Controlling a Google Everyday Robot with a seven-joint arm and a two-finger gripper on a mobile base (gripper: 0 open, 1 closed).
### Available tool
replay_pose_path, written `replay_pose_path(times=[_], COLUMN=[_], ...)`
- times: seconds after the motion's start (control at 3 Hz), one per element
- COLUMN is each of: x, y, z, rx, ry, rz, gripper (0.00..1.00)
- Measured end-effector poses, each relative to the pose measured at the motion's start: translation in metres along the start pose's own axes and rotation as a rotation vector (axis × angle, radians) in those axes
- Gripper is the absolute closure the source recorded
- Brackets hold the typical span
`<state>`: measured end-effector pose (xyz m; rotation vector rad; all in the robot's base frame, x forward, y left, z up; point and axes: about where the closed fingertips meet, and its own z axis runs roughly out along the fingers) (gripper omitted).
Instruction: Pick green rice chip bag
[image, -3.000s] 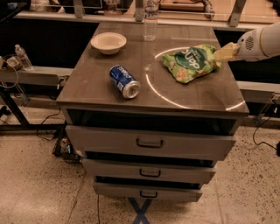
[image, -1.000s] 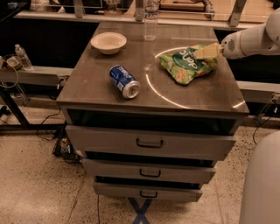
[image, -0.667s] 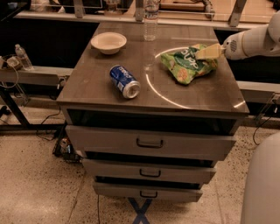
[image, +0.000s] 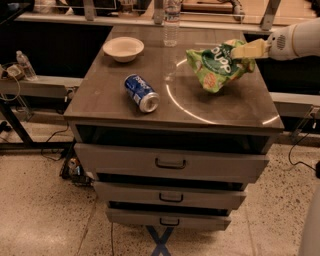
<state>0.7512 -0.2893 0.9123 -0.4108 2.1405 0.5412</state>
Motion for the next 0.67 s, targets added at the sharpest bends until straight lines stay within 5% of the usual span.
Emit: replay_pose_path(times=[0.33, 0.67], x=[-0.0302, -0.0302], y=[0.037, 0.0371], z=[-0.0453, -0.0452], rx=[-0.019, -0.019], ry=[-0.078, -0.078], rz=[0.016, 0.016], gripper=[1.0, 1.0])
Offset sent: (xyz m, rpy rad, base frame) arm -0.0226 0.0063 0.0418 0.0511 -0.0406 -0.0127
